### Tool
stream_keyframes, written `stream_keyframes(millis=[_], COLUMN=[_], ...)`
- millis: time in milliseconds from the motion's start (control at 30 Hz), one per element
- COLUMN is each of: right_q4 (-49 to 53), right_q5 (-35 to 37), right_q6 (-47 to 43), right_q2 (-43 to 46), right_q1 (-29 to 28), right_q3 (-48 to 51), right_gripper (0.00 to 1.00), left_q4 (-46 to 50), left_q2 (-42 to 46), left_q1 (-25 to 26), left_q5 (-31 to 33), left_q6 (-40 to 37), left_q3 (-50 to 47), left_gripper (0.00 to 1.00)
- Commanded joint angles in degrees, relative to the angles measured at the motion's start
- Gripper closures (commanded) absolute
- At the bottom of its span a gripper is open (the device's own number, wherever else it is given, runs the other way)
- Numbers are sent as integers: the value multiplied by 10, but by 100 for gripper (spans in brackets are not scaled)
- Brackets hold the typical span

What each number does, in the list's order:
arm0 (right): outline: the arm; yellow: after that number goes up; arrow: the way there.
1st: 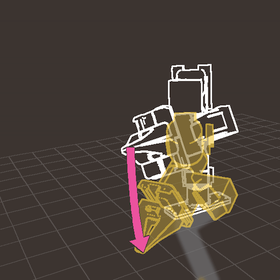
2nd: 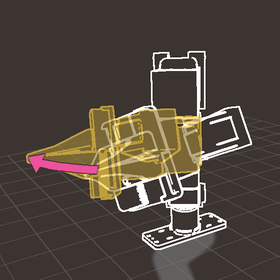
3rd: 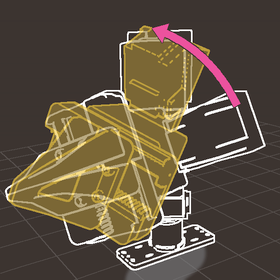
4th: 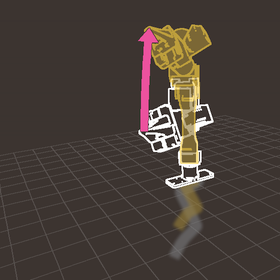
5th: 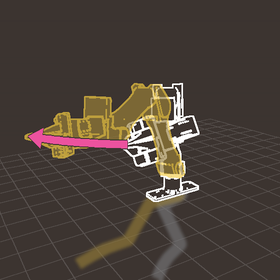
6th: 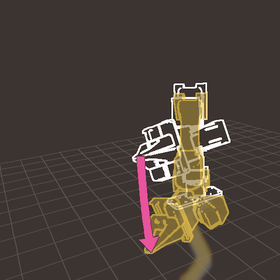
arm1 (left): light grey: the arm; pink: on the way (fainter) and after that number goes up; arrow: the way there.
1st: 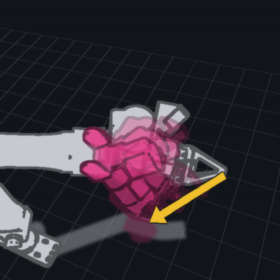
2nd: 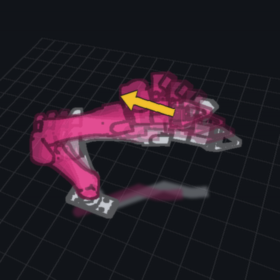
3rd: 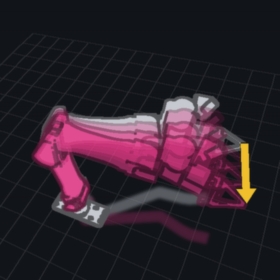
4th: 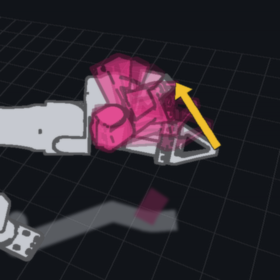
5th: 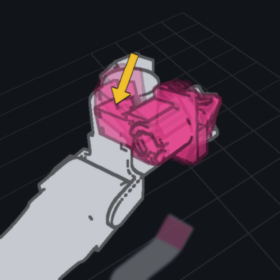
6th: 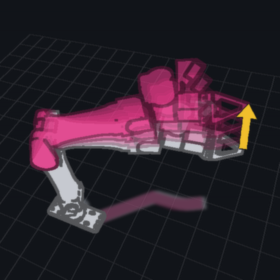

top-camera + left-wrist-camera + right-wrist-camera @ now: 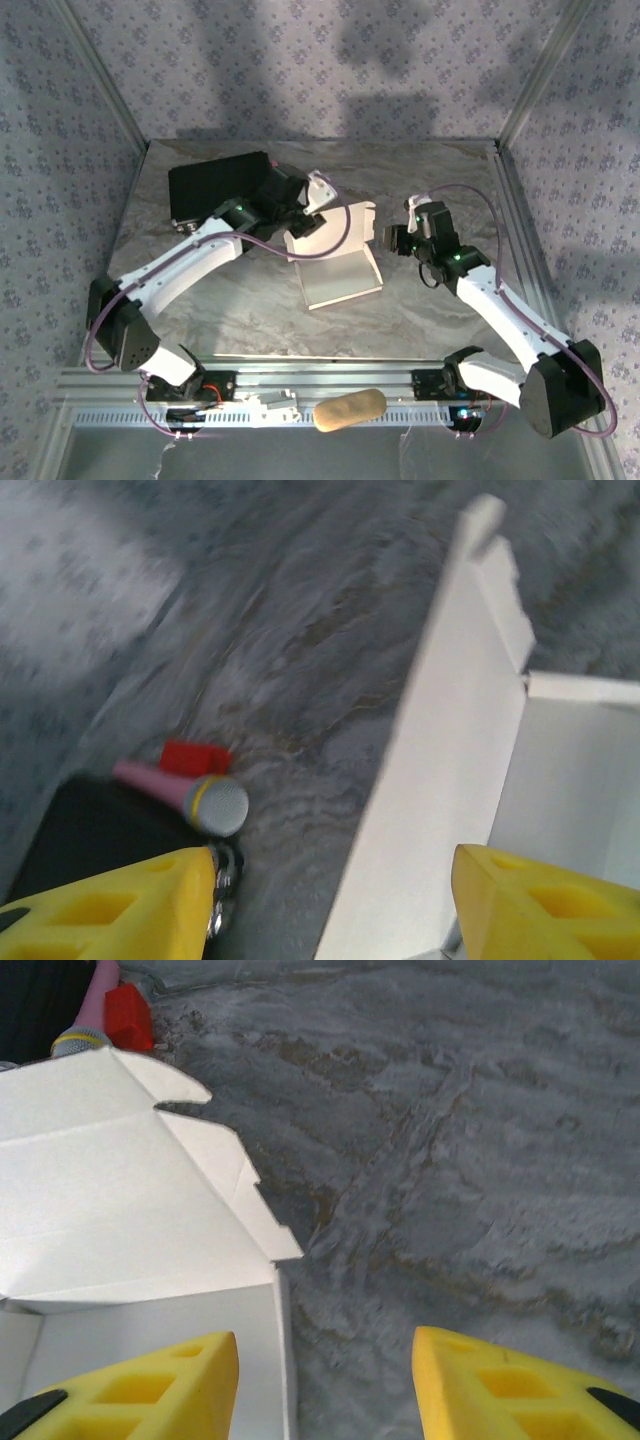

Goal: Fold the paper box

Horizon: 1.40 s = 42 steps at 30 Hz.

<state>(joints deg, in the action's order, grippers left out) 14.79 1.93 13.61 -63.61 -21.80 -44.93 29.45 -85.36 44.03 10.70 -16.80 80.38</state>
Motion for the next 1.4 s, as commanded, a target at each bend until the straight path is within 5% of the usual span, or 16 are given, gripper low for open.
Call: stream_keyframes(millis=[0, 100, 133, 300, 400, 800, 1367], right_q4=[-15, 47, 62, 76, 78, 123, 120], right_q5=[-39, -125, -141, -162, -168, -171, -196], right_q6=[-77, -85, -96, -135, -162, -229, -231], right_q2=[-31, -103, -127, -182, -193, -301, -318], right_q1=[42, 78, 78, 67, 58, 36, 19], right_q3=[-36, -110, -132, -174, -181, -269, -264], right_gripper=[48, 48, 35, 4, 2, 24, 72], left_q4=[131, 160, 164, 160, 146, 97, 89], left_q2=[34, 26, 13, -29, -35, -46, -88], left_q1=[-10, -36, -45, -87, -92, -90, -66], left_q5=[43, -36, -55, -95, -98, -121, -48], left_q6=[189, 226, 227, 229, 219, 218, 272], left_q3=[20, -11, -16, -31, -46, -101, -66], left_gripper=[37, 38, 39, 43, 44, 50, 83])
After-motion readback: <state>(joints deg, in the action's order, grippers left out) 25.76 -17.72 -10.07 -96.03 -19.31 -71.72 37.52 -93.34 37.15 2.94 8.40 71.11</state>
